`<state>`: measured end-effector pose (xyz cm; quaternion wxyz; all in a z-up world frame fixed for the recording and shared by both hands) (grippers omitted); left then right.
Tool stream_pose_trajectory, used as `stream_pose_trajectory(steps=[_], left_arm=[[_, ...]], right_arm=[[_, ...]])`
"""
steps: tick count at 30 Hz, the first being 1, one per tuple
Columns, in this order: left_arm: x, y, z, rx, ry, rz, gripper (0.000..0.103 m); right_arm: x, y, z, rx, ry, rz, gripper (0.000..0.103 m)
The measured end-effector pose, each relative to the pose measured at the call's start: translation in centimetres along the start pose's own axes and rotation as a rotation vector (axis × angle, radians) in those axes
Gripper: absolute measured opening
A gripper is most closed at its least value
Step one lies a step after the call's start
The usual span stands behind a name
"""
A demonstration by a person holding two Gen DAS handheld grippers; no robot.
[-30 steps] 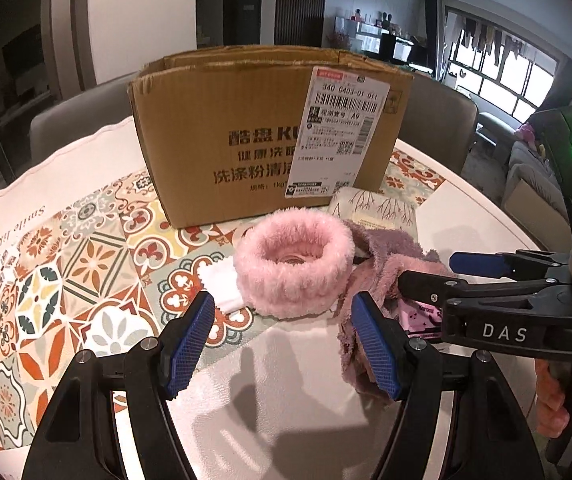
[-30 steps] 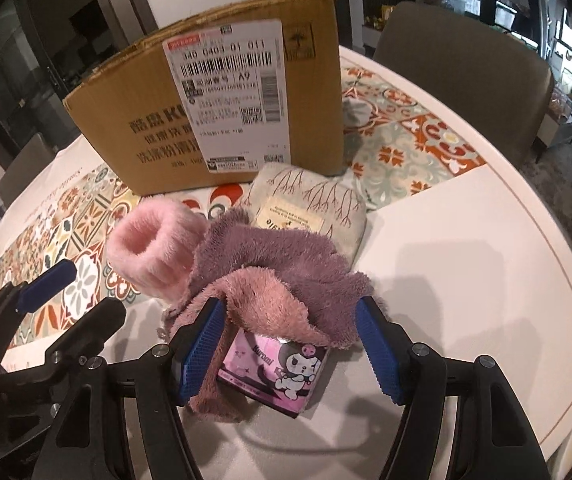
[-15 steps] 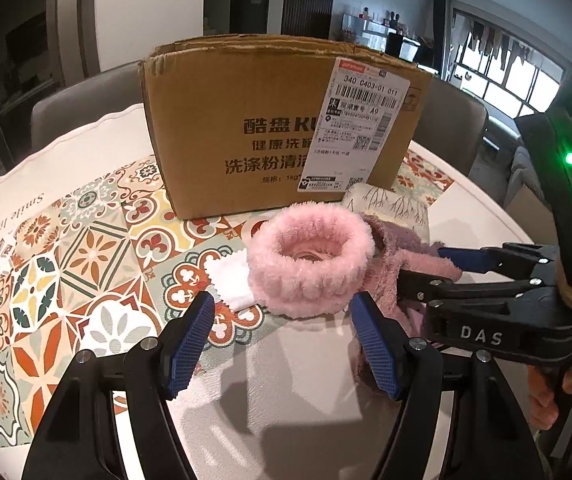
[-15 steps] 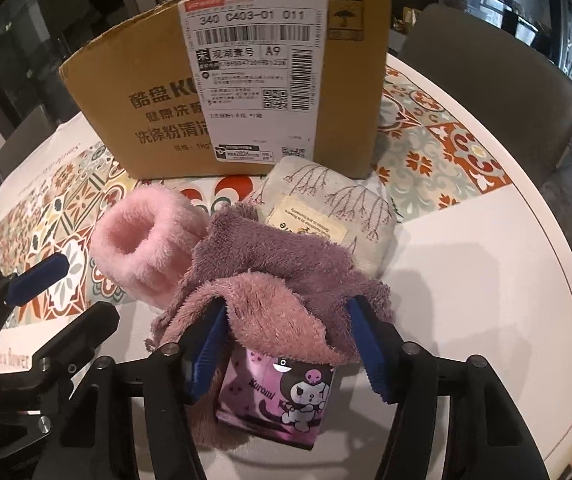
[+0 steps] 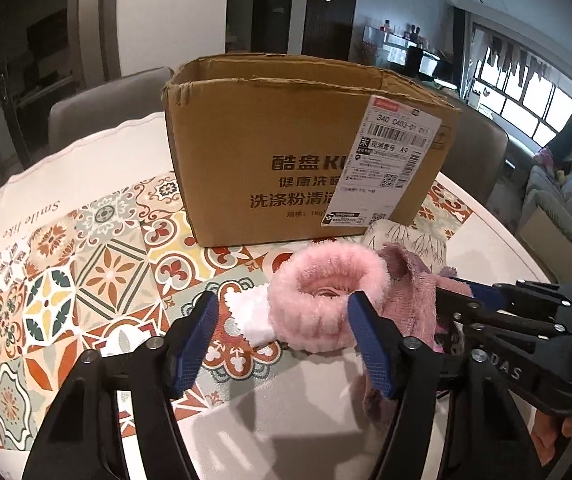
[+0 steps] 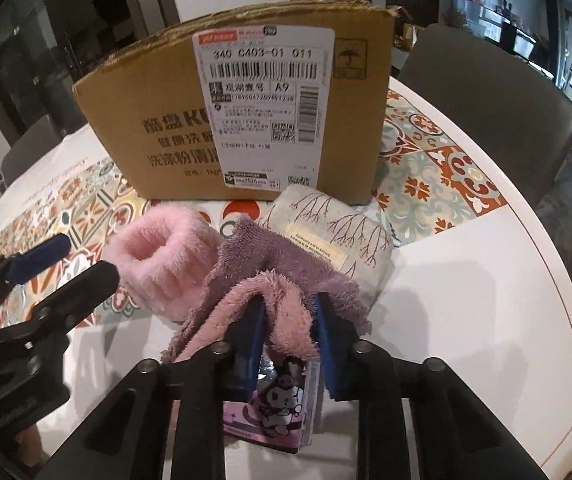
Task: Organize soft objects
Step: 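Grasp the mauve towel with the right tool while the left tool grasps the pink headband, then carry the mauve towel and pink headband over the box with both tools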
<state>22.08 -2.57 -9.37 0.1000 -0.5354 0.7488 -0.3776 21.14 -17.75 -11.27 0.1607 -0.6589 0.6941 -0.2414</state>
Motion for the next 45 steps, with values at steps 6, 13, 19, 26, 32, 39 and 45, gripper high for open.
stream_pose_trajectory(steps=[6,13,19,26,32,39,45], left_arm=[[-0.4,-0.3,0.3,-0.003,0.023,-0.036,0.061],[-0.7,-0.8,1.6,-0.029,0.012,-0.051,0.041],[-1.3,-0.3,2.9,-0.078,0.047,-0.1,0.021],[-1.1,0.4,3.1,-0.098,0.054,-0.103,0.012],[0.5,-0.1,0.4,-0.005,0.022,-0.051,0.012],[2.3,-1.3,-3.1,0.086,-0.014,-0.007,0.012],[3.5,-2.1,-5.4,0.135,-0.051,0.023,0.012]], right_arm=[[-0.2,-0.4,-1.4,0.047,0.008,0.016,0.019],[-0.1,-0.6,-1.9,0.062,0.003,0.042,0.019],[-0.1,-0.4,-1.5,0.045,-0.003,0.057,0.019],[-0.4,-0.2,-1.3,0.037,-0.016,0.056,0.019],[0.3,0.1,-2.2,0.049,-0.015,0.073,0.019],[1.5,0.0,-5.1,0.11,-0.018,0.101,0.019],[2.2,-0.4,-7.8,0.177,-0.014,0.11,0.019]])
Point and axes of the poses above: each gripper's, at about its wrist camera, not at the fingertips, and z roughly the way its jaws point, x to its right, y to its underside, the point moved 2 cm from there along z, roughly the way its jaws point, and after that the axes turned 14 degrees about y, right-handed, at the moved point
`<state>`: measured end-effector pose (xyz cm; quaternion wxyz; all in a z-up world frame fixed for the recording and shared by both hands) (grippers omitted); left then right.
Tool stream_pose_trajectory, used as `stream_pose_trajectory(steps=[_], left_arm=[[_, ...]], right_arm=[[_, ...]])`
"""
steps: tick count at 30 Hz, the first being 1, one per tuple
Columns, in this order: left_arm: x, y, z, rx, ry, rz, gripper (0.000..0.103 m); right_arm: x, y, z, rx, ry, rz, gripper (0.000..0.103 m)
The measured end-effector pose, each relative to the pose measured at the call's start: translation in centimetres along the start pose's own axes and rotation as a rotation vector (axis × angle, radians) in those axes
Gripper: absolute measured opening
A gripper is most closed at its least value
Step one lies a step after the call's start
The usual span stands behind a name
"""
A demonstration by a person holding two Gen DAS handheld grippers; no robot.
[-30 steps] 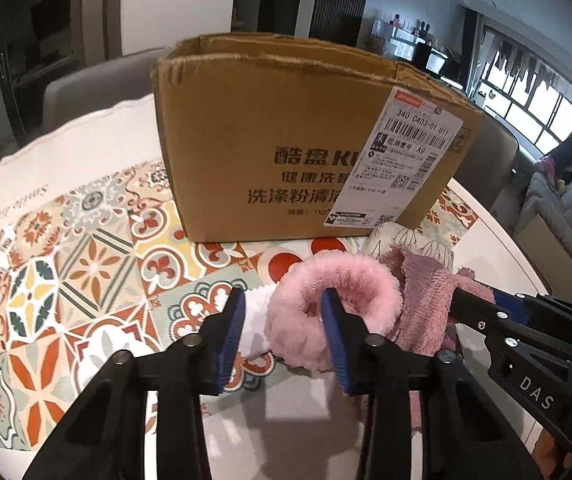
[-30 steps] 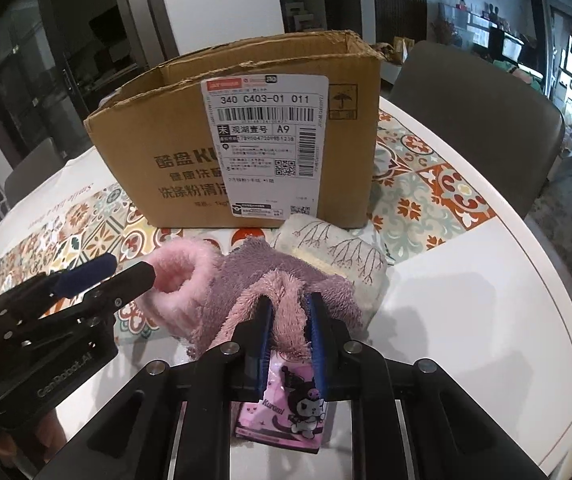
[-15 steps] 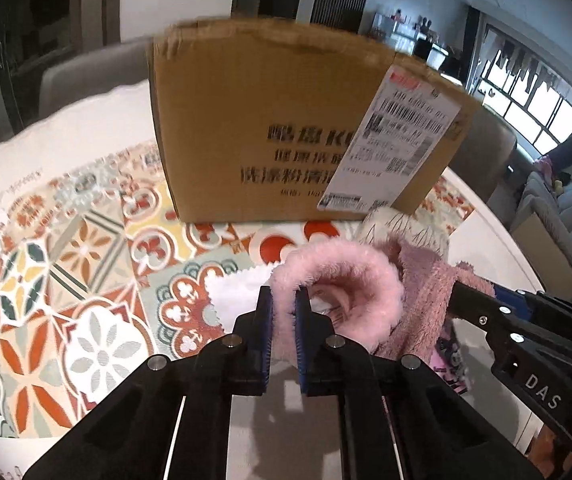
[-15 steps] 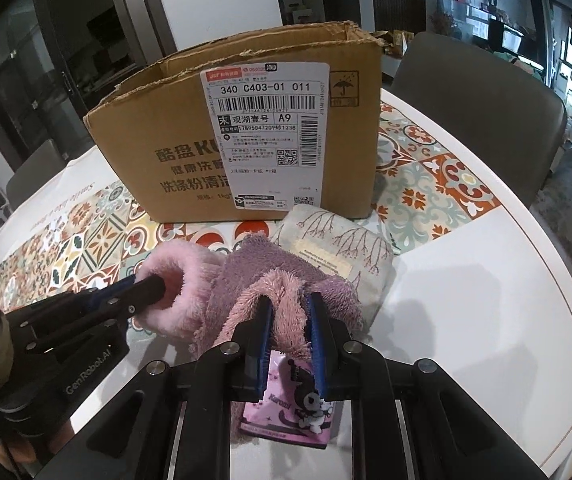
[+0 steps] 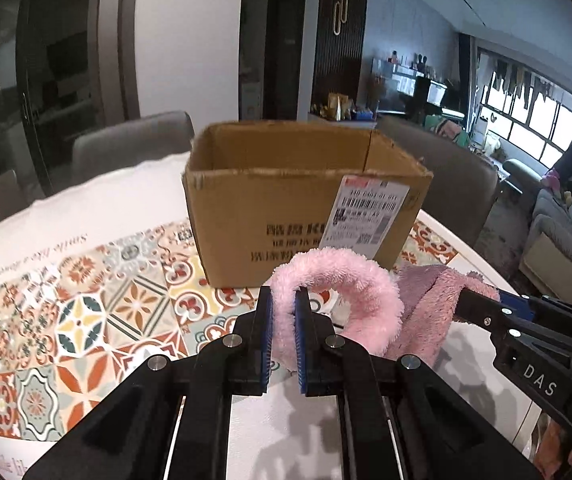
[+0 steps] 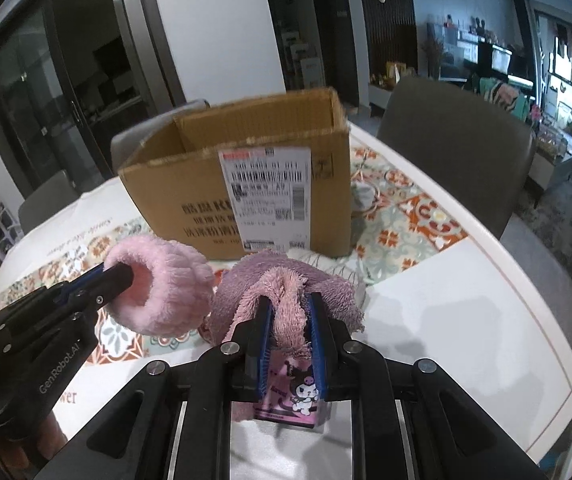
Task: Organize soft objects
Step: 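Carry the mauve towel and pink headband over the box with both tools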
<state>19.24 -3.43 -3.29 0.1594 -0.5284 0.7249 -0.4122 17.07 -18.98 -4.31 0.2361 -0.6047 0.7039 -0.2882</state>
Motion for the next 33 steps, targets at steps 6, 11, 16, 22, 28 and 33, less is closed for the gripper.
stream_pose_trajectory(steps=[6,11,16,22,28,33], left_arm=[[1.2,-1.0,-2.2,0.046,-0.019,0.031,0.012],[1.9,-1.7,-3.7,0.079,-0.017,0.042,0.012],[2.3,-2.5,-5.0,0.107,-0.021,0.054,0.012],[2.7,-3.8,-6.1,0.145,-0.036,0.083,0.012],[2.6,-5.5,-6.9,0.194,-0.049,0.106,0.012],[2.2,-7.2,-7.0,0.22,-0.037,0.104,0.012]], right_arm=[[0.8,-0.9,-2.2,0.058,-0.005,0.024,0.019],[1.1,-1.6,-3.8,0.107,-0.01,0.035,0.019],[1.2,-2.5,-5.4,0.158,-0.022,0.039,0.019],[1.4,-3.5,-6.6,0.213,-0.02,0.05,0.019],[1.7,-5.1,-7.3,0.266,-0.011,0.07,0.019],[1.6,-6.7,-7.8,0.314,-0.012,0.077,0.019]])
Point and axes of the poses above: each gripper's, at about its wrist camera, not at the fingertips, and z roughly the way its jaws point, x to its right, y to its underside, the point moved 2 cm from there along z, roughly the way its jaws point, and after that the axes turned 14 degrees about y, right-handed, at the moved point
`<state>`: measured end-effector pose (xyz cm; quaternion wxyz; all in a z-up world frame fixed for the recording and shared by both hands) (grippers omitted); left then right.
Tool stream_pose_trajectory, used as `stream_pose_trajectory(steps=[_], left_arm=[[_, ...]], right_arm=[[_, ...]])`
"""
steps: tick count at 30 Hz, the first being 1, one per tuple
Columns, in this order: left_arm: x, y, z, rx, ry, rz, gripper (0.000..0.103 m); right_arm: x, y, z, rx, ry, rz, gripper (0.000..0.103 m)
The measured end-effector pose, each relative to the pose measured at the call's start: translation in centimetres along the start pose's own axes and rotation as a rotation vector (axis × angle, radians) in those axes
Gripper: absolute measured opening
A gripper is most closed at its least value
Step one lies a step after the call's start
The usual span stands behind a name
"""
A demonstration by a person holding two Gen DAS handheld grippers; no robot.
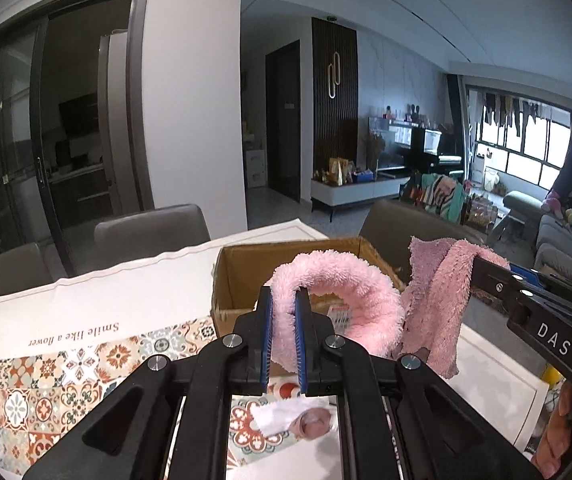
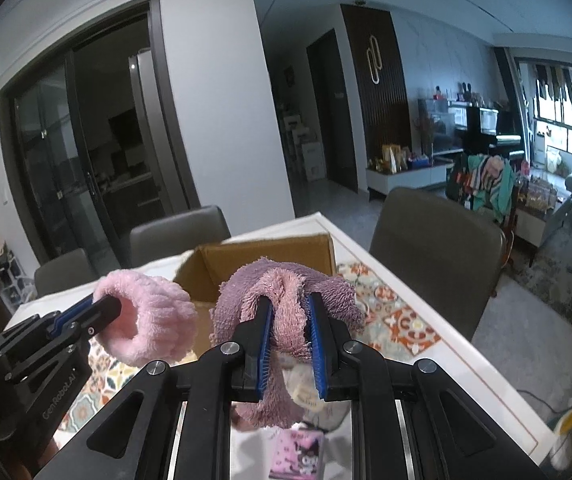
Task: Organize soft objects
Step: 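Carry the mauve towel and pink headband over the box with both tools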
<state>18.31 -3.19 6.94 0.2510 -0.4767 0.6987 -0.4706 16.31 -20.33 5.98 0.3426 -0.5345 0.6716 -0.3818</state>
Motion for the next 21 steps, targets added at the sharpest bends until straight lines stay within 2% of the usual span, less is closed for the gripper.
stream_pose_trajectory(steps=[10,21], left_arm=[[-0.7,-2.4,1.1,0.037,-0.022,0.019,0.012],[-2.1,-4.0,3.9,0.035,-0.021,0.019,0.012]], right_arm=[[-1.0,-3.6,0.9,0.077,-0.008,-0.001,0.019],[-2.0,-6.0,3.7,0.105,-0.033,-0.013,0.019]])
Point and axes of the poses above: each gripper's, at about its wrist camera, not at the fingertips, and z roughly the way its jaws point, x to its right, y to its underside, the point moved 2 cm from there along z, roughly the way its jaws point, and after that the axes turned 14 degrees about y, right-handed, at the moved point
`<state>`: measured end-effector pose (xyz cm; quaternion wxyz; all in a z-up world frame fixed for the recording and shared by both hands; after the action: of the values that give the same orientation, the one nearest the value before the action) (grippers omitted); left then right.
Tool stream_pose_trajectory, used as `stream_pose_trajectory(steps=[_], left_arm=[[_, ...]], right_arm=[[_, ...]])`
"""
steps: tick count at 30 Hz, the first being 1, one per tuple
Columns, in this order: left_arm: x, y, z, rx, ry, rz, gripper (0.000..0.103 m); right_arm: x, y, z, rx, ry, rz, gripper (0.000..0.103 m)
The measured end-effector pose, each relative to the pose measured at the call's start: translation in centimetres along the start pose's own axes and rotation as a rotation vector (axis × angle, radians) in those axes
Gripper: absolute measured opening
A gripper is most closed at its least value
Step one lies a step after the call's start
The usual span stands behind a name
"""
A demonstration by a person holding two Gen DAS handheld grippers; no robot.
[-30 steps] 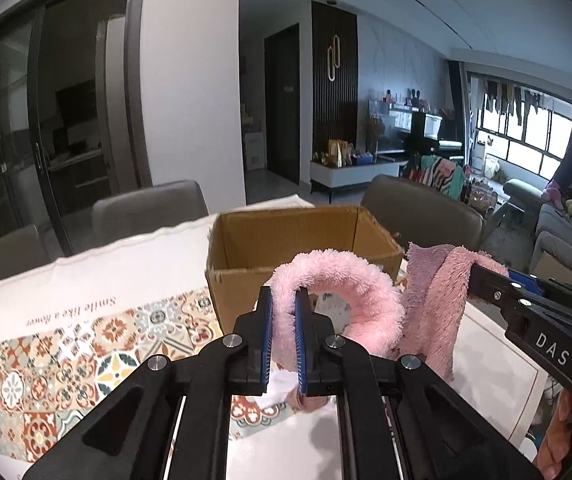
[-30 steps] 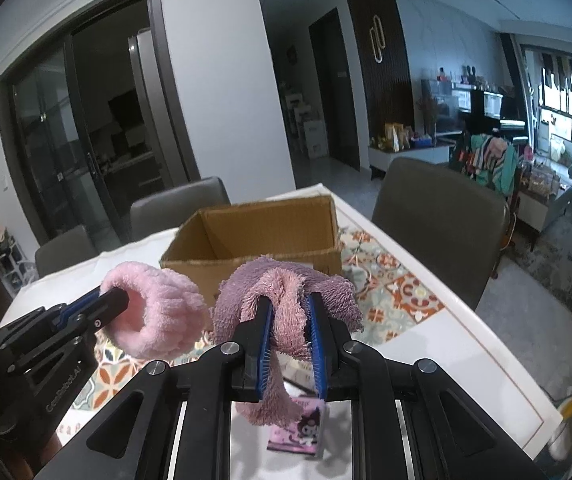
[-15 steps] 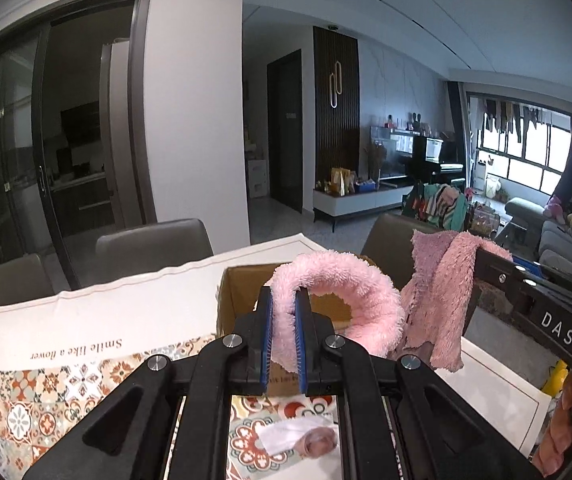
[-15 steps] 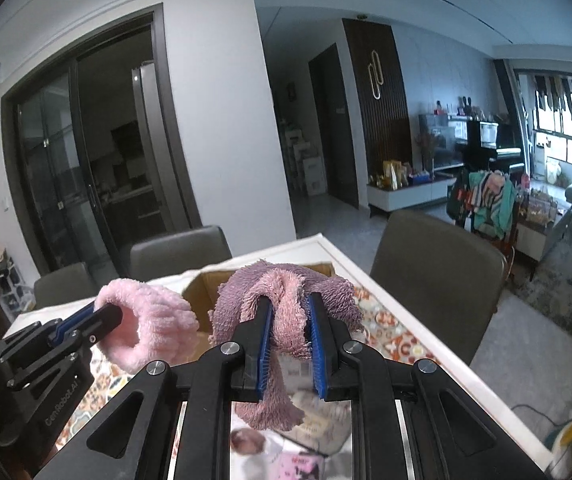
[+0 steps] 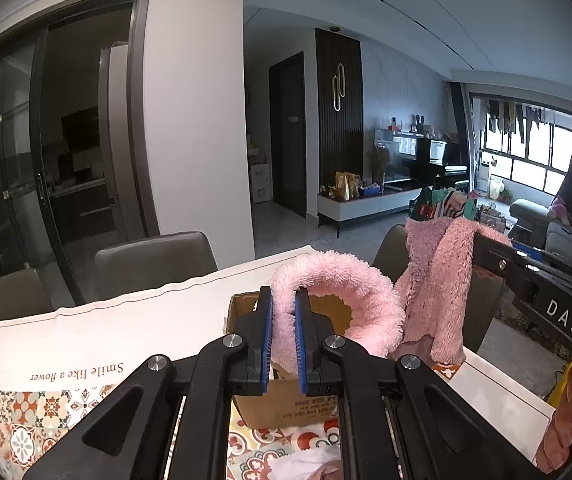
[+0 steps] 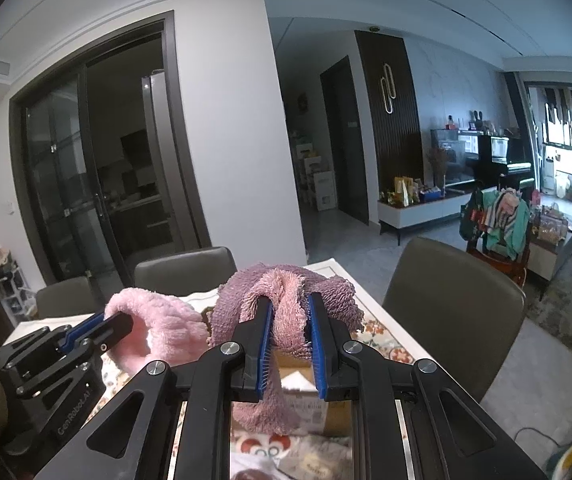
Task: Organize soft objects
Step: 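Carry the mauve towel and pink headband over the box with both tools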
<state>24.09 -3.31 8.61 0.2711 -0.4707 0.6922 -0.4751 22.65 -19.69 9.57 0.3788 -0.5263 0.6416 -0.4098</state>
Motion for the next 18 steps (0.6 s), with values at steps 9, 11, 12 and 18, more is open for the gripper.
stream_pose_trajectory(steps=[9,11,12,18], left_arm=[[-1.4,-0.3,3.3,-0.022,-0.005,0.007,0.012],[-1.6,-0.2,4.1,-0.033,-0.002,0.012,0.012],[-1.9,-0.2,4.6,-0.038,0.004,0.011,0.012],[-2.4,0.3,7.0,-0.073,0.017,-0.005,0.012]], right_arm=[[-0.9,-0.7,3.1,-0.005,0.004,-0.022,0.019],[-1.0,-0.7,3.8,-0.011,0.01,-0.024,0.019],[-1.1,-0.6,4.4,-0.02,0.01,-0.024,0.019],[-1.7,0.0,7.4,-0.08,-0.002,-0.029,0.019]])
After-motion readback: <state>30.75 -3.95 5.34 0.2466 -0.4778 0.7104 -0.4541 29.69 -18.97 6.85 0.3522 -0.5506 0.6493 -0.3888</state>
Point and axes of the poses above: each gripper's, at about its wrist camera, not at the fingertips, and z roughly the way its jaws point, x to its right, y to its underside, the point moved 2 cm from there along z, roughly the way its jaws point, and after that the axes turned 14 degrees about y, right-handed, at the moved point
